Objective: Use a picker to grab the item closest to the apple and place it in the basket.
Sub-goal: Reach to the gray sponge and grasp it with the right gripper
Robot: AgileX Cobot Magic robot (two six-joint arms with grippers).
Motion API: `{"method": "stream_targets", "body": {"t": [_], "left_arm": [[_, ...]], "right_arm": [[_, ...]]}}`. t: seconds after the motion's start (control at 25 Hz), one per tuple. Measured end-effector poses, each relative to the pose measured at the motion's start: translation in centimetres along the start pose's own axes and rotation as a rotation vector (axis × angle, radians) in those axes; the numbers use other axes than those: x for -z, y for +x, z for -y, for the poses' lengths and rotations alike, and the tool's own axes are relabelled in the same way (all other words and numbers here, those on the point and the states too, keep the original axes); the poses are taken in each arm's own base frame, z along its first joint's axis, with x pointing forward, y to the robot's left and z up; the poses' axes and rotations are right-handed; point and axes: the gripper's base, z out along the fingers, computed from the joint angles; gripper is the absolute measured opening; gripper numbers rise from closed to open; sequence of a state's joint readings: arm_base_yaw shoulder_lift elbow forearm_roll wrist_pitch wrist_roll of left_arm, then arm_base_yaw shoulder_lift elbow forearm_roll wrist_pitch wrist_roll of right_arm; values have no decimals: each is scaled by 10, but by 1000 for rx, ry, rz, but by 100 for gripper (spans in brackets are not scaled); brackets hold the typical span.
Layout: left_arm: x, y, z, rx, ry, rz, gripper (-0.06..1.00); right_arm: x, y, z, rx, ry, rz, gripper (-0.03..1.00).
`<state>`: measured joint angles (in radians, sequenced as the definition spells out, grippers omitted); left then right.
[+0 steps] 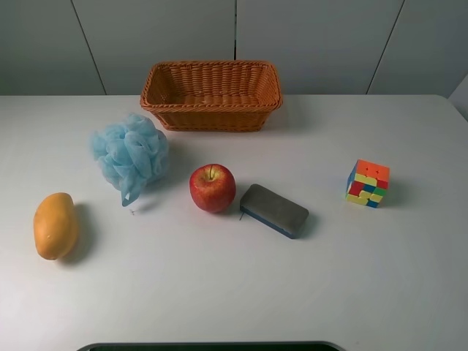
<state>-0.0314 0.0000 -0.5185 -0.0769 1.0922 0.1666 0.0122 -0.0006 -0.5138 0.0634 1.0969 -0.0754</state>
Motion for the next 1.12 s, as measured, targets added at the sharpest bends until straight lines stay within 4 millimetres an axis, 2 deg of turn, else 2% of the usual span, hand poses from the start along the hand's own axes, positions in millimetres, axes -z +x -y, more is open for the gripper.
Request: {"method": "stream_targets", "body": {"t": [0.68, 0.76, 0.92, 1.12], "left_arm": [[0, 0, 0, 2, 0, 0, 73], [0, 0, 0, 2, 0, 0, 73], [0, 0, 0, 4, 0, 0, 73], [0, 0, 0, 4, 0, 0, 73]], "right_arm": [[0, 0, -6, -29, -67, -2, 70], [5, -3, -7, -20, -80, 2, 70], [8, -29, -7, 35, -85, -43, 70], [-14, -75, -4, 131, -113, -173, 70]]}}
